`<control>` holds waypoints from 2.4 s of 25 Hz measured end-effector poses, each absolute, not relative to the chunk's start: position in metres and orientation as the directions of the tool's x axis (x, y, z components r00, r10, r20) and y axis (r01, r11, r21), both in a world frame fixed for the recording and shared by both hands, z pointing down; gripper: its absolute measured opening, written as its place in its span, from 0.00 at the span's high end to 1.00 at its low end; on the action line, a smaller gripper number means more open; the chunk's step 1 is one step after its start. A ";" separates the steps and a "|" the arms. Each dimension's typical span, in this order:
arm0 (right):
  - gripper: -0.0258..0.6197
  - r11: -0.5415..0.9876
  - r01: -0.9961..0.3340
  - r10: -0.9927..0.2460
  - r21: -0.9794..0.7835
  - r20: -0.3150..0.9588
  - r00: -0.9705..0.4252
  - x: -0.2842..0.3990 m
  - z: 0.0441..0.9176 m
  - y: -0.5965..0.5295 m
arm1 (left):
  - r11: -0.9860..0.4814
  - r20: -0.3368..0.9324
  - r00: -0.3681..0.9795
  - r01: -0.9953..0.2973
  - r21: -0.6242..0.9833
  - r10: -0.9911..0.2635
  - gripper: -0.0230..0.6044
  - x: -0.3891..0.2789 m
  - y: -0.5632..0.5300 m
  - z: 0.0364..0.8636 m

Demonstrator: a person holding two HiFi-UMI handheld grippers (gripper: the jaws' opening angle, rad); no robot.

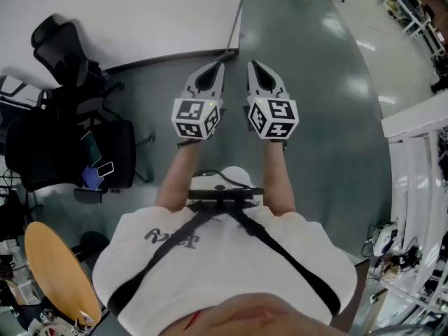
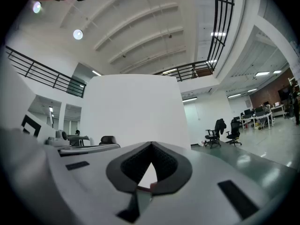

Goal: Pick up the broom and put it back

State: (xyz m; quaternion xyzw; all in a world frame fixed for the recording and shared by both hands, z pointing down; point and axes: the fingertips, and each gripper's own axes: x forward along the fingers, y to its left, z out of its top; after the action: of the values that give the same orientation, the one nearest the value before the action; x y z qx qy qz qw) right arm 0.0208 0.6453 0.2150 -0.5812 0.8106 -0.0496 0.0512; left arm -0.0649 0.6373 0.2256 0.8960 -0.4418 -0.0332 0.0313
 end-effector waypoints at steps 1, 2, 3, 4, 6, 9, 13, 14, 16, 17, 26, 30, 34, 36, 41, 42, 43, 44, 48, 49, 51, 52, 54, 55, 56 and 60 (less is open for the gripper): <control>0.95 0.317 -0.937 -0.948 -0.147 -0.026 -0.317 0.021 0.216 0.645 | -0.607 -0.028 0.607 -0.790 0.083 -0.794 0.94 -0.064 0.637 0.228; 0.95 0.315 -0.937 -0.949 -0.154 -0.026 -0.315 0.022 0.216 0.644 | -0.607 -0.025 0.607 -0.790 0.082 -0.794 0.94 -0.064 0.637 0.229; 0.95 0.313 -0.936 -0.950 -0.160 -0.026 -0.313 0.023 0.216 0.644 | -0.606 -0.023 0.607 -0.791 0.082 -0.794 0.94 -0.063 0.636 0.231; 0.95 0.312 -0.936 -0.950 -0.163 -0.024 -0.312 0.024 0.217 0.643 | -0.604 -0.021 0.605 -0.792 0.083 -0.796 0.94 -0.062 0.635 0.232; 0.95 0.320 -0.932 -0.947 -0.169 -0.017 -0.322 0.025 0.218 0.643 | -0.594 -0.017 0.595 -0.799 0.088 -0.803 0.94 -0.060 0.635 0.232; 0.95 0.336 -0.922 -0.940 -0.193 -0.011 -0.340 0.024 0.222 0.641 | -0.582 -0.012 0.583 -0.808 0.087 -0.812 0.94 -0.061 0.635 0.233; 0.95 0.353 -0.911 -0.933 -0.212 -0.005 -0.360 0.008 0.232 0.627 | -0.568 0.000 0.571 -0.817 0.098 -0.821 0.94 -0.076 0.620 0.242; 0.95 0.360 -0.909 -0.930 -0.211 -0.002 -0.367 0.003 0.234 0.620 | -0.565 0.002 0.568 -0.819 0.102 -0.823 0.94 -0.080 0.612 0.244; 0.95 0.367 -0.905 -0.927 -0.214 0.000 -0.375 -0.004 0.238 0.601 | -0.562 0.005 0.566 -0.820 0.110 -0.824 0.94 -0.087 0.592 0.248; 0.95 0.366 -0.905 -0.927 -0.216 -0.002 -0.374 -0.007 0.239 0.590 | -0.562 0.007 0.567 -0.819 0.115 -0.824 0.94 -0.090 0.580 0.250; 0.95 0.334 -0.922 -0.939 -0.196 0.012 -0.343 -0.043 0.236 0.446 | -0.576 -0.023 0.580 -0.803 0.155 -0.814 0.94 -0.127 0.432 0.242; 0.95 0.309 -0.932 -0.947 -0.189 0.028 -0.320 -0.061 0.233 0.387 | -0.589 -0.021 0.595 -0.790 0.172 -0.804 0.94 -0.144 0.369 0.237; 0.95 0.286 -0.942 -0.952 -0.177 0.055 -0.300 -0.063 0.244 0.344 | -0.605 0.014 0.618 -0.774 0.186 -0.786 0.94 -0.142 0.327 0.254; 0.95 0.281 -0.944 -0.952 -0.174 0.070 -0.296 -0.058 0.248 0.324 | -0.612 0.035 0.629 -0.766 0.195 -0.777 0.94 -0.136 0.310 0.262; 0.95 0.281 -0.943 -0.952 -0.177 0.073 -0.297 -0.044 0.250 0.269 | -0.618 0.057 0.639 -0.759 0.202 -0.767 0.94 -0.118 0.260 0.271; 0.95 0.280 -0.943 -0.952 -0.180 0.072 -0.297 -0.041 0.253 0.256 | -0.619 0.061 0.640 -0.760 0.199 -0.766 0.94 -0.114 0.250 0.273; 0.95 0.278 -0.943 -0.953 -0.185 0.072 -0.295 -0.037 0.256 0.244 | -0.619 0.065 0.640 -0.760 0.197 -0.765 0.94 -0.111 0.239 0.276; 0.95 0.277 -0.942 -0.953 -0.190 0.072 -0.295 -0.033 0.259 0.232 | -0.617 0.069 0.639 -0.762 0.196 -0.766 0.94 -0.108 0.228 0.280; 0.95 0.300 -0.935 -0.947 -0.191 0.062 -0.316 -0.014 0.264 0.178 | -0.605 0.078 0.625 -0.775 0.186 -0.777 0.94 -0.091 0.176 0.286; 0.95 0.303 -0.933 -0.946 -0.194 0.059 -0.319 -0.008 0.264 0.165 | -0.605 0.080 0.624 -0.776 0.181 -0.777 0.94 -0.085 0.164 0.287; 0.95 0.307 -0.930 -0.945 -0.203 0.048 -0.323 0.003 0.263 0.140 | -0.607 0.082 0.625 -0.776 0.174 -0.776 0.94 -0.072 0.143 0.288; 0.95 0.312 -0.928 -0.944 -0.203 0.043 -0.327 0.009 0.262 0.129 | -0.606 0.082 0.624 -0.777 0.171 -0.777 0.94 -0.066 0.131 0.287; 0.95 0.324 -0.925 -0.941 -0.197 0.038 -0.337 0.021 0.260 0.106 | -0.598 0.080 0.615 -0.784 0.169 -0.784 0.94 -0.053 0.107 0.286; 0.95 0.329 -0.924 -0.939 -0.197 0.037 -0.342 0.029 0.259 0.095 | -0.592 0.081 0.610 -0.788 0.169 -0.789 0.94 -0.045 0.095 0.286; 0.95 0.331 -0.922 -0.938 -0.200 0.037 -0.345 0.039 0.259 0.085 | -0.586 0.083 0.604 -0.792 0.170 -0.792 0.94 -0.036 0.084 0.285; 0.95 0.330 -0.919 -0.938 -0.215 0.039 -0.346 0.073 0.261 0.053 | -0.573 0.093 0.592 -0.802 0.171 -0.801 0.94 -0.009 0.052 0.287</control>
State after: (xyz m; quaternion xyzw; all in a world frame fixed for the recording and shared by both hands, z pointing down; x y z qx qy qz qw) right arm 0.0731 0.0533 0.2607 -0.5701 0.8142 -0.0997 0.0459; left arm -0.0087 0.0520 0.2866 0.8868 -0.4518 0.0029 0.0977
